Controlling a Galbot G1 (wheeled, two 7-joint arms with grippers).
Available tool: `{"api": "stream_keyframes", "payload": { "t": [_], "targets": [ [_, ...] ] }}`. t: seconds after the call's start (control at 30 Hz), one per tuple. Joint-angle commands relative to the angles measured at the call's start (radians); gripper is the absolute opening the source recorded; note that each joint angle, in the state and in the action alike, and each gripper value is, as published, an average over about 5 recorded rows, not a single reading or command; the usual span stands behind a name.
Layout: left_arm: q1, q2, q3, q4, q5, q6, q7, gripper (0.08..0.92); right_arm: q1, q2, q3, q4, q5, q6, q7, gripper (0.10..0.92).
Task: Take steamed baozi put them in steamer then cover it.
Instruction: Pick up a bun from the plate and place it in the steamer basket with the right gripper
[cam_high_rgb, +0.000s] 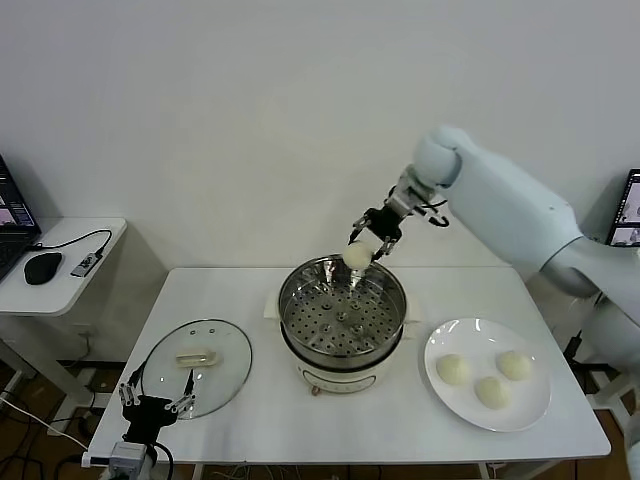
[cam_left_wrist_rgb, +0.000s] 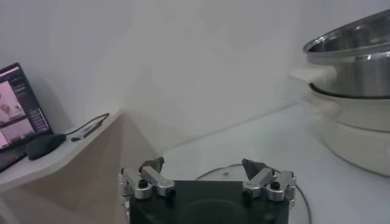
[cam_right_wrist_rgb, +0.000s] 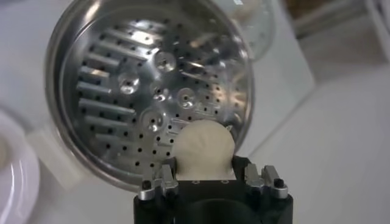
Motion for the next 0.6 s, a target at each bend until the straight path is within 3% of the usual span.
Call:
{"api": "stream_keyframes", "payload": {
  "t": [0.03, 0.6],
  "targets": [
    [0.01, -0.001, -0.002, -0.009, 0.009, 0.0, -0.001, 0.823, -0.025, 0.045, -0.023, 0.062, -0.247, 0.153, 0.092, 0.568],
    [0.025, -0.016, 0.001, -0.03, -0.023, 0.013, 0.01, 0.823, -0.132, 0.165, 0.061, -0.124, -0.472, 0.152, 0.183, 0.56]
  ]
}}
